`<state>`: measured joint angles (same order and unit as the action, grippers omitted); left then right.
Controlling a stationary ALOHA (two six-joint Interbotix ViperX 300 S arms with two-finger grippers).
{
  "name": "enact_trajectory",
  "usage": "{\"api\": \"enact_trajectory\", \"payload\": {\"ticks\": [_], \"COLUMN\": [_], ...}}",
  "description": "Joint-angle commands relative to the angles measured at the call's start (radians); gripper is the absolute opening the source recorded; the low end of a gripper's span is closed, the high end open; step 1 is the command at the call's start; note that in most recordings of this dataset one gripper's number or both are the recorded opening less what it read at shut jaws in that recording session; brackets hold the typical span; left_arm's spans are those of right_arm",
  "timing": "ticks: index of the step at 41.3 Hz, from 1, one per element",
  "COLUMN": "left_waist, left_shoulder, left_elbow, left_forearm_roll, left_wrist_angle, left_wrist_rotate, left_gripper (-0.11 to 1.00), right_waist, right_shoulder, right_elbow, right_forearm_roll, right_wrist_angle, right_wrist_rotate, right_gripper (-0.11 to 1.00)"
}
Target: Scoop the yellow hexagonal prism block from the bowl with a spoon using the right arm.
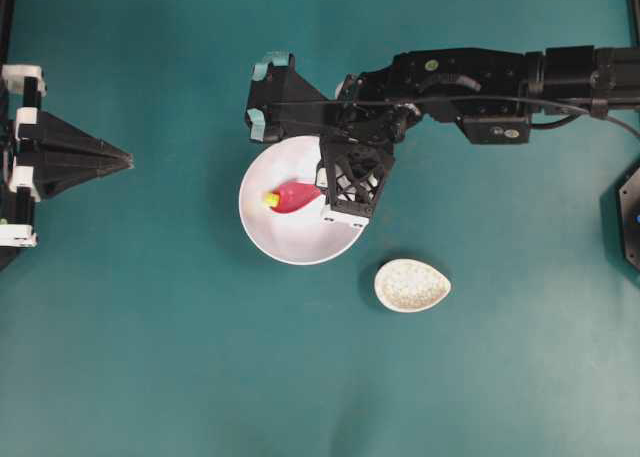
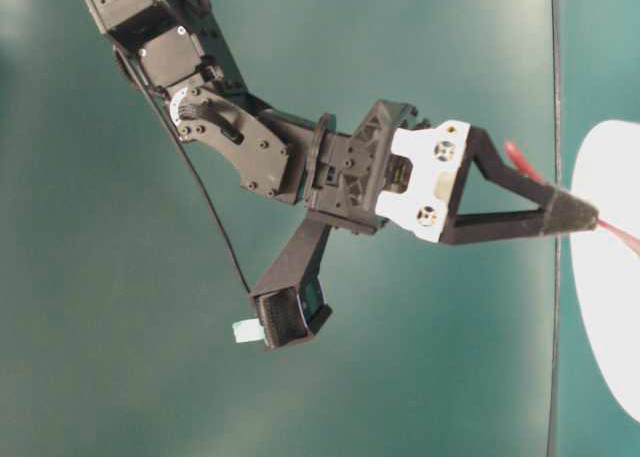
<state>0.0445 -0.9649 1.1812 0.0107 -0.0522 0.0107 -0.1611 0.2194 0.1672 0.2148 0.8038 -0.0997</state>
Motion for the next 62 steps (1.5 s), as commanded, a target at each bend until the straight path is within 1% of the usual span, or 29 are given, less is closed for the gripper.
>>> {"api": "enact_trajectory", "payload": {"ticks": [1,15,30,34,43,53,62], "left_waist": [0.003,0.003,0.003,0.003,0.003,0.003,0.003], "left_shoulder": [0.005,0.006,0.005,0.006,0.006,0.005,0.006], "left_elbow": [-0.026,-0.026,-0.026,-0.026,-0.028,-0.028,-0.028], "left_forearm_roll": [0.003,0.003,0.003,0.003,0.003,0.003,0.003], "left_wrist_angle": [-0.005,-0.005,-0.005,-0.005,-0.005,-0.005,-0.005], "left_wrist_rotate": [0.002,0.002,0.002,0.002,0.002,0.002,0.002], "left_gripper": [0.0,0.0,0.0,0.0,0.0,0.0,0.0], "right_waist": [0.002,0.002,0.002,0.002,0.002,0.002,0.002], "right_shoulder": [-0.051,-0.058,-0.08,-0.097,-0.132,-0.181,-0.247], "right_elbow": [0.002,0.017,0.017,0.018,0.02,0.032,0.066], "right_forearm_roll": [0.005,0.017,0.055,0.057,0.055,0.055,0.057], "right_wrist_angle": [-0.017,-0.021,-0.011,-0.006,-0.005,0.006,-0.015], "right_wrist_rotate": [0.003,0.003,0.005,0.006,0.041,0.048,0.071], "right_gripper": [0.24,0.24,0.24,0.24,0.24,0.24,0.24]}}
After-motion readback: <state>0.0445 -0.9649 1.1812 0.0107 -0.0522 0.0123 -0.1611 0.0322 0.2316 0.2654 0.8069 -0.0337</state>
